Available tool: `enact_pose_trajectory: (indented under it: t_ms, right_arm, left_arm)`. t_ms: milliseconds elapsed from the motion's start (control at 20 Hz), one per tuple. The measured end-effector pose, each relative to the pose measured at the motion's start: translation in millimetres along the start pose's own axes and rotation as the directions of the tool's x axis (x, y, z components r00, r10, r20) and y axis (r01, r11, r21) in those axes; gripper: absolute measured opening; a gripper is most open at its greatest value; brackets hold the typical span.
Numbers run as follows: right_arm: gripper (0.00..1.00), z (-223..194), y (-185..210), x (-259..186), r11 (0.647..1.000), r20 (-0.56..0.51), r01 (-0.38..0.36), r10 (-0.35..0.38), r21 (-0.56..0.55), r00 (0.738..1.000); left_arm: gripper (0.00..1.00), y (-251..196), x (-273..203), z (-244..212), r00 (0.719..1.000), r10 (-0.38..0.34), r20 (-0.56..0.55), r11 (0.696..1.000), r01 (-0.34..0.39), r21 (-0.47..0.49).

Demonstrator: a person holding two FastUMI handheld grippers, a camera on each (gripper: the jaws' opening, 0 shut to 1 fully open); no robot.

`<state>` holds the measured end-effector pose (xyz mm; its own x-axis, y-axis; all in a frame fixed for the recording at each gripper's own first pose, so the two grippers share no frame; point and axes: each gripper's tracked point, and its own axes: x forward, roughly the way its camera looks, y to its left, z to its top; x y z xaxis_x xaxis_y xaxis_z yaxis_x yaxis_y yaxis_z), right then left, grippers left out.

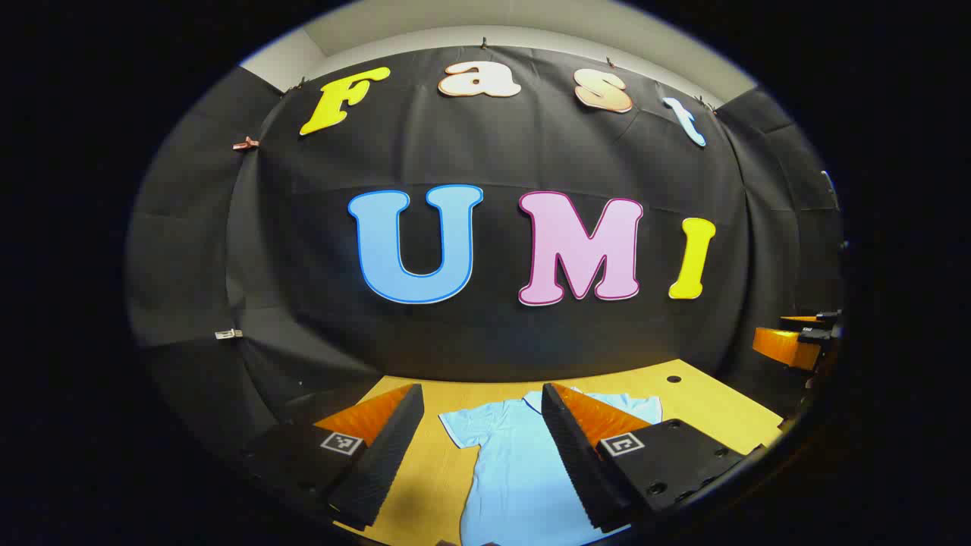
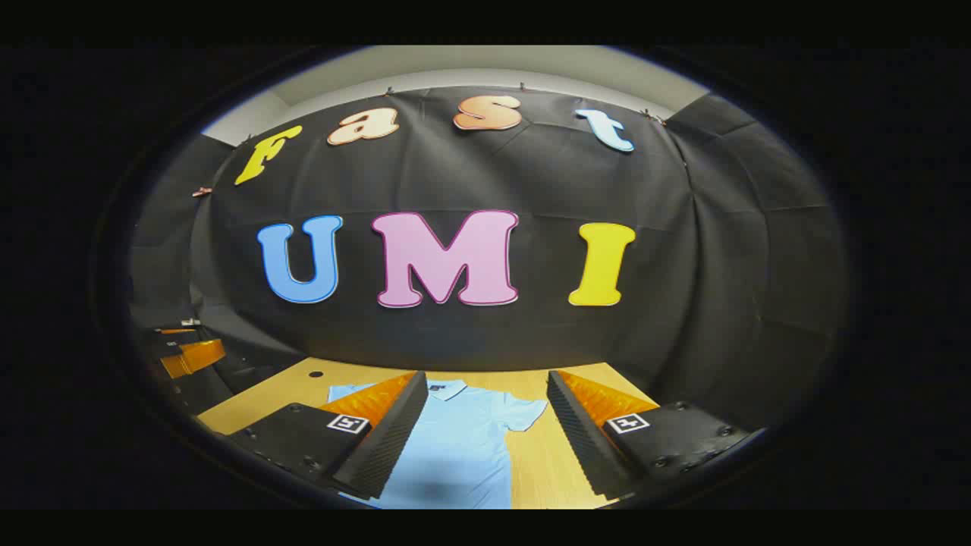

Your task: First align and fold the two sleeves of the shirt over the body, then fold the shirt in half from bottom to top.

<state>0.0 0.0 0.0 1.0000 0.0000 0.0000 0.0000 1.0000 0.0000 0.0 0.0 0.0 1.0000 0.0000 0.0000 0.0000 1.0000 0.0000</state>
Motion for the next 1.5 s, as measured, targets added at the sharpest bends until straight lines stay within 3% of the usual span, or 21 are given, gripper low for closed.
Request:
enact_pose_trajectory:
  t_ms: [900, 1300, 1500]
  right_arm:
    - [0.97, -5.1, -3.1, 14.5, 1.000, -0.001, 0.018, -0.018, 0.003, 1.000]
    - [0.98, -38.0, -35.5, 70.7, 0.999, -0.150, 0.040, -0.045, -0.037, 0.988]
    - [0.98, -69.3, -57.0, 120.8, 0.998, -0.256, 0.043, -0.054, -0.051, 0.965]
  left_arm:
    - [0.98, -11.5, -3.0, -9.3, 0.999, -0.041, -0.025, 0.999, 0.042, 0.017]
    - [0.98, -15.7, -6.1, -20.4, 0.998, -0.024, -0.058, 0.999, 0.026, 0.025]
    - [0.98, -14.7, -7.4, -34.1, 0.994, 0.016, -0.105, 1.000, -0.014, 0.015]
